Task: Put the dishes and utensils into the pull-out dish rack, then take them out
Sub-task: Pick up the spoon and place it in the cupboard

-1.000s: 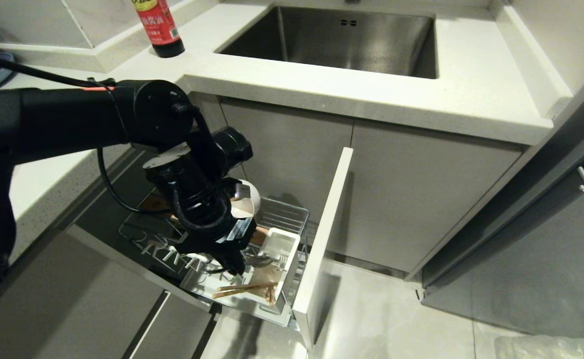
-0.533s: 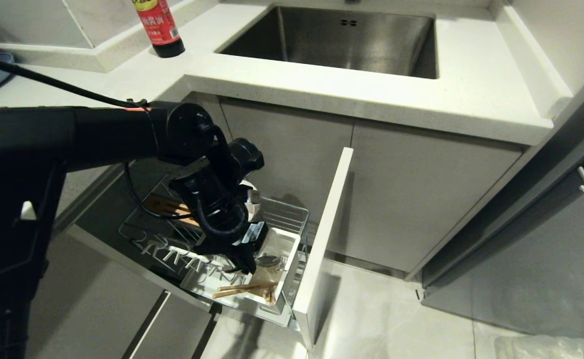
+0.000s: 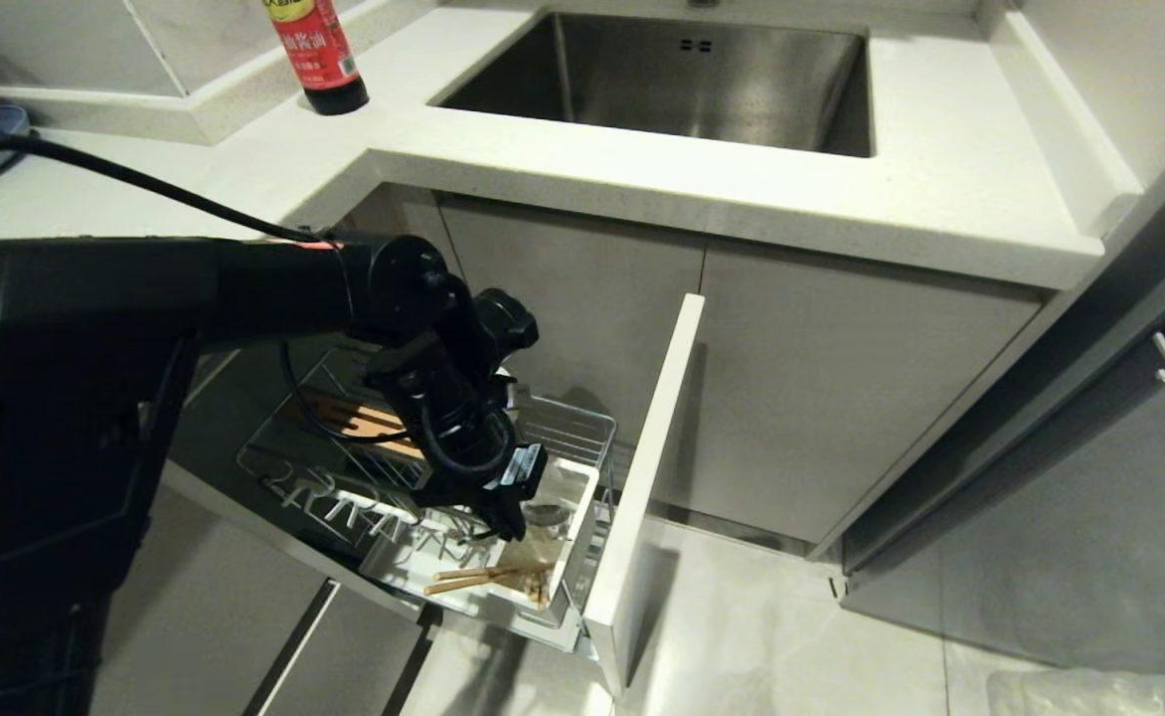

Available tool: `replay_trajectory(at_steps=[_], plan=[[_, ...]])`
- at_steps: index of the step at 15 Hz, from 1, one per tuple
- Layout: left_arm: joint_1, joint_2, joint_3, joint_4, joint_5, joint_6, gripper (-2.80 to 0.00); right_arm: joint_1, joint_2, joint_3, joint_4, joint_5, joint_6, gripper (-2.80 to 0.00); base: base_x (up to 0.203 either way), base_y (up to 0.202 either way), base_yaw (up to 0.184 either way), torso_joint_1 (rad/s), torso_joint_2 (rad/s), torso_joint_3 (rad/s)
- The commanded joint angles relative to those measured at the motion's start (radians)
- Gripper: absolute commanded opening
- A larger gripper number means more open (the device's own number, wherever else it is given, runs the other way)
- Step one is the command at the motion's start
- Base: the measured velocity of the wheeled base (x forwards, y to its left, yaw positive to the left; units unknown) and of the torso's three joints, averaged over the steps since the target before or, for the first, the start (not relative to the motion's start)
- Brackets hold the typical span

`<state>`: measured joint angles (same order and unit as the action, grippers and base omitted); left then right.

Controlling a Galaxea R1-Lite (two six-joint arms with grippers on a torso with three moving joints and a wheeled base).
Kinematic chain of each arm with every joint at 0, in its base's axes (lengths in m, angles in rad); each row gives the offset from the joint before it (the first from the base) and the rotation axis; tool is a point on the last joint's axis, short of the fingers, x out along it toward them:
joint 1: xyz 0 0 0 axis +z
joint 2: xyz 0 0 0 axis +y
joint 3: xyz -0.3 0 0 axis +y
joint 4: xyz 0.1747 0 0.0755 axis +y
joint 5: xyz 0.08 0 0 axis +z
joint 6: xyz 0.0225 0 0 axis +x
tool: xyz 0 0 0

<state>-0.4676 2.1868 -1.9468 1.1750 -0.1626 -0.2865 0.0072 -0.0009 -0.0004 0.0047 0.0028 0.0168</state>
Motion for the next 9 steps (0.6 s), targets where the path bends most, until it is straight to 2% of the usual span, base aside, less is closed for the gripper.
replay_trajectory(at_steps=[1,9], plan=[[0.003,0.023,0.0,-0.007,-0.001,-0.002,-2.8,0.0,0.001,0.0,0.0,0.0,0.0,-2.8,0.0,0.0,0.0,0.0,0.0,0.0],[0.029,0.086,0.0,-0.11,-0.002,0.0,-2.8,0.0,0.001,0.0,0.0,0.0,0.0,-2.8,0.0,0.0,0.0,0.0,0.0,0.0]])
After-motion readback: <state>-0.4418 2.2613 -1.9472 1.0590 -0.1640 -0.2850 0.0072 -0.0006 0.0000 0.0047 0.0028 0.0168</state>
